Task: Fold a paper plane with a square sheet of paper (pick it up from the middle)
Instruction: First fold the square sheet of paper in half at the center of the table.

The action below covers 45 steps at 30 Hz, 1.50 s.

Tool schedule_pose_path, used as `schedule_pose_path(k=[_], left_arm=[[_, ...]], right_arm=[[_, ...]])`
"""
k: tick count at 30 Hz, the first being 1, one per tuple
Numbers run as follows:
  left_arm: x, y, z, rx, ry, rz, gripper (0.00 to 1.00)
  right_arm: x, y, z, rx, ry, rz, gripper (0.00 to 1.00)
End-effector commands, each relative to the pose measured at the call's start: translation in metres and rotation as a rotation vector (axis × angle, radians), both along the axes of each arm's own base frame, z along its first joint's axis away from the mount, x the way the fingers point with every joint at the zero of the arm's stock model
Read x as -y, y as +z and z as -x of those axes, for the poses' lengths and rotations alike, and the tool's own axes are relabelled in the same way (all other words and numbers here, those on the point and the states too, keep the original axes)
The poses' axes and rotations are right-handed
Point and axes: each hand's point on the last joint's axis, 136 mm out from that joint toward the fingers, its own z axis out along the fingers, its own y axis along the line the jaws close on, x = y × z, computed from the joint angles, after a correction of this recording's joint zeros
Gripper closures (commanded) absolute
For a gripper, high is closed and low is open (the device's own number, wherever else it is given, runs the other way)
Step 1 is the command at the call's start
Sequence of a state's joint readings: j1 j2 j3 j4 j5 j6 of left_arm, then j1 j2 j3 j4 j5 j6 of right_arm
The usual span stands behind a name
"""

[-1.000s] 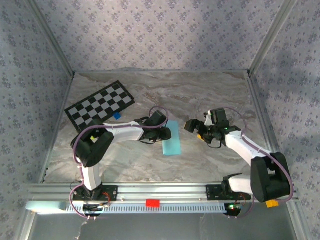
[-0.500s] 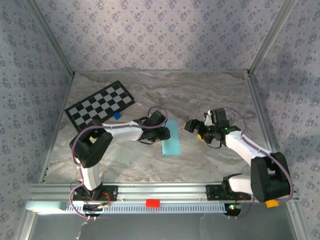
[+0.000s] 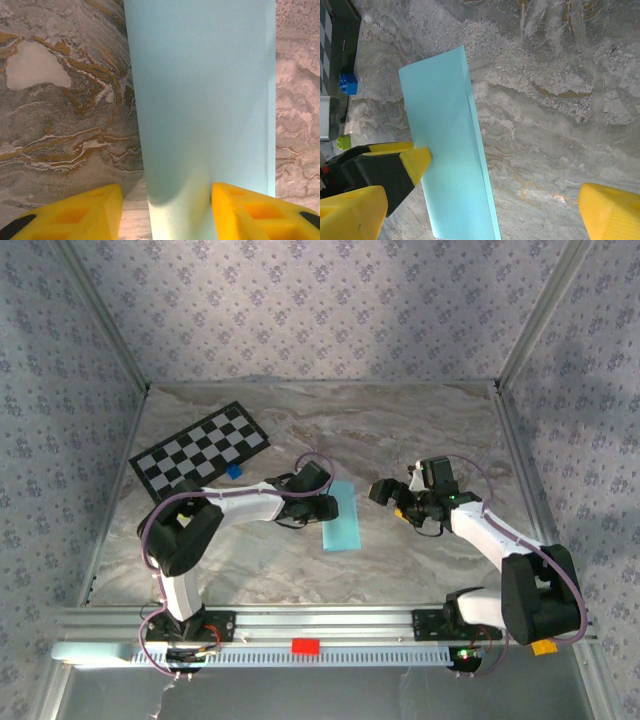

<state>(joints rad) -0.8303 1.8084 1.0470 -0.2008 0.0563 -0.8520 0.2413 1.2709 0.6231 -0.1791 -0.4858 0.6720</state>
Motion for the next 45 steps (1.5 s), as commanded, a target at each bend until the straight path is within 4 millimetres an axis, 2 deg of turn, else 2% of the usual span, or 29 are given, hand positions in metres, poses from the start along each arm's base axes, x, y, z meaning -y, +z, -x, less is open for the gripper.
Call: schedule_pose_path(k=[1, 9, 33, 38, 45], left_arm=[[-0.007, -0.006, 0.001, -0.027, -0.023, -0.056, 0.50], [-0.009, -0.016, 0.002, -0.056, -0.006, -0.086, 0.49], [0.009, -0.022, 0.004, -0.065, -0.078, -0.149, 0.44], [0.004, -0.023, 0.002, -0.067, -0.053, -0.173, 0.44], [0.007, -0.030, 0.003, -0.090, -0.038, -0.164, 0.44]], right_arm=[[-0.001, 0.001, 0.000, 0.003, 0.009, 0.011, 0.00], [-0.001, 0.000, 0.001, -0.003, 0.011, 0.013, 0.00], [-0.005, -0.003, 0.000, -0.011, 0.022, 0.016, 0.00], [-0.006, -0.003, 0.000, -0.013, 0.023, 0.017, 0.00], [-0.006, -0.005, 0.002, -0.017, 0.028, 0.022, 0.01]])
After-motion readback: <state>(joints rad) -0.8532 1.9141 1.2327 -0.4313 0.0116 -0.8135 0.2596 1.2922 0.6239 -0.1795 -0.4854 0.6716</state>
